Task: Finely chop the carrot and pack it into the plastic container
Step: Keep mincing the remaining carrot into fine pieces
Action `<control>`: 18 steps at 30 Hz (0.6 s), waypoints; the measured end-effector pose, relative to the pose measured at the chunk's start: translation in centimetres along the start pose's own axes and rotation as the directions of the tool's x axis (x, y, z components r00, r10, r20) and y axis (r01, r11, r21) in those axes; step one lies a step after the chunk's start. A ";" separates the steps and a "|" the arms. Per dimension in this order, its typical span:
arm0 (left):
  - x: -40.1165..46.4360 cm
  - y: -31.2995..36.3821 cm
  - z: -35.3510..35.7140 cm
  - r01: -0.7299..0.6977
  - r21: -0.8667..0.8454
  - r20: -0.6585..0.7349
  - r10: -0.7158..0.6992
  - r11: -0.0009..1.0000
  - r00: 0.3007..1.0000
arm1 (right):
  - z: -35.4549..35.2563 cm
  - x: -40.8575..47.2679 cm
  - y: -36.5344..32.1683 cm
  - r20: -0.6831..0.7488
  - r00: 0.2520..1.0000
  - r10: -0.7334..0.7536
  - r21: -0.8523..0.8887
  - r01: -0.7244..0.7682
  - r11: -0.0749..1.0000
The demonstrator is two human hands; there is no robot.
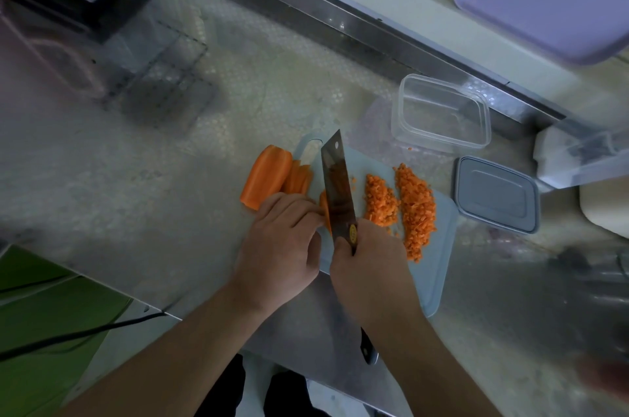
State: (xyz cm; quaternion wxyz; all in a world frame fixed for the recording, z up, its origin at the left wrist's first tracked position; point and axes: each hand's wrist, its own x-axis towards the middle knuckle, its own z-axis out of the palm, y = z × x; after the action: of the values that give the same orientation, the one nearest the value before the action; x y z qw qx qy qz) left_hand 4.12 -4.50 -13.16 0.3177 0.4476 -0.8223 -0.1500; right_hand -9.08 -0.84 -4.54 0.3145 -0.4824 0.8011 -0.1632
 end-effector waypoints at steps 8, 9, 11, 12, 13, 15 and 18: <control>0.3 0.2 -0.1 -0.002 -0.013 -0.038 0.001 1.000 0.999 | 0.8 -1.3 -1.3 0.033 0.999 0.038 -0.059 -0.036 0.998; 0.3 0.3 -0.1 -0.002 -0.011 -0.043 0.001 1.000 0.999 | 0.8 -1.5 -1.5 0.037 0.998 0.044 -0.050 -0.042 0.998; 0.3 0.3 -0.1 -0.003 -0.007 -0.049 0.003 1.000 0.999 | 0.7 -1.5 -1.8 0.034 0.997 0.062 -0.047 -0.060 0.997; 0.3 0.3 -0.1 -0.004 -0.006 -0.049 0.004 1.000 0.999 | 0.7 -1.5 -2.0 0.038 0.997 0.073 -0.051 -0.071 0.996; 0.3 0.3 -0.1 -0.006 -0.005 -0.048 0.006 1.000 0.999 | 0.6 -1.4 -2.2 0.043 0.995 0.088 -0.056 -0.085 0.995; 0.4 0.5 -0.2 -0.006 0.000 -0.041 0.006 1.000 0.999 | 0.6 -1.1 -2.6 0.039 0.994 0.105 -0.046 -0.103 0.994; 0.3 0.5 -0.3 -0.009 0.014 -0.011 0.009 1.000 1.000 | 0.7 -0.6 -2.7 0.017 0.997 0.078 -0.004 -0.078 0.997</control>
State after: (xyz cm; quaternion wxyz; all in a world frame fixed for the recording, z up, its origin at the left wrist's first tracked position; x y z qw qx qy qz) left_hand 3.87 -4.47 -12.59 0.3198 0.4470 -0.8236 -0.1401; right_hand -6.64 -1.59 -3.33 0.3264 -0.4528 0.8169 -0.1452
